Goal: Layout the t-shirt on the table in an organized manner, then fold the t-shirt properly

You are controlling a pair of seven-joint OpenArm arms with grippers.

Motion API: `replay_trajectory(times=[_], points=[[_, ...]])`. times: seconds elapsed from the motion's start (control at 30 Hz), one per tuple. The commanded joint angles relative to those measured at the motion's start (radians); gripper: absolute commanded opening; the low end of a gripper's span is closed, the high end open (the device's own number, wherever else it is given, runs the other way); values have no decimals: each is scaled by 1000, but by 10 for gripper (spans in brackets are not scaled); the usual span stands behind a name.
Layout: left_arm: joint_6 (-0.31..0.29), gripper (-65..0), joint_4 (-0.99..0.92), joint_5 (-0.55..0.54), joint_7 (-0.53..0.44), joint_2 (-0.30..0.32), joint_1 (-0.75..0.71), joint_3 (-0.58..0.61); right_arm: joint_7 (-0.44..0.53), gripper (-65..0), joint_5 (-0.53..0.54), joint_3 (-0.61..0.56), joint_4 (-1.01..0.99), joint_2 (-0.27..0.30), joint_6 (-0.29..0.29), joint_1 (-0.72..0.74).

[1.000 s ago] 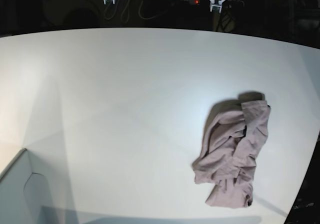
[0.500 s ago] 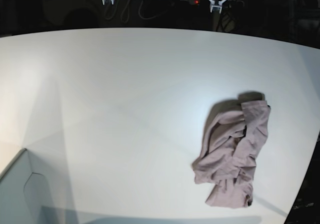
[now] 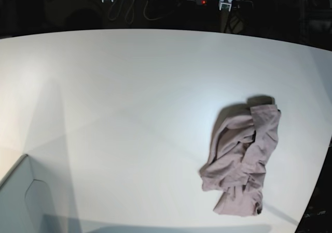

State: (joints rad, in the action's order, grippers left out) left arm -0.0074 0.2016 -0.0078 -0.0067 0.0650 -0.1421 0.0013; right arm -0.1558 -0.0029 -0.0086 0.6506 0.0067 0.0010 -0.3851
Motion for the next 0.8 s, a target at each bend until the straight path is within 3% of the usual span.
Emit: replay_trajectory(times=[0.0, 0.27, 0.37, 0.6, 0.77], points=[[2, -650, 81, -1, 7, 14, -55, -1, 12, -650, -1, 3, 61, 13, 4, -39], [4, -650, 861, -10, 15, 91, -492, -2, 5, -650, 1, 9, 542, 43, 4, -298], [4, -650, 1070, -106, 15, 144, -598, -2, 5, -650, 1, 11, 708, 60, 4, -380], [4, -650, 1389, -366, 15, 302, -719, -2, 5, -650, 1, 57, 1082, 71, 4, -544], [5, -633, 1559, -430, 17, 329, -762, -85, 3, -650, 1, 103, 1290, 68, 4, -610]])
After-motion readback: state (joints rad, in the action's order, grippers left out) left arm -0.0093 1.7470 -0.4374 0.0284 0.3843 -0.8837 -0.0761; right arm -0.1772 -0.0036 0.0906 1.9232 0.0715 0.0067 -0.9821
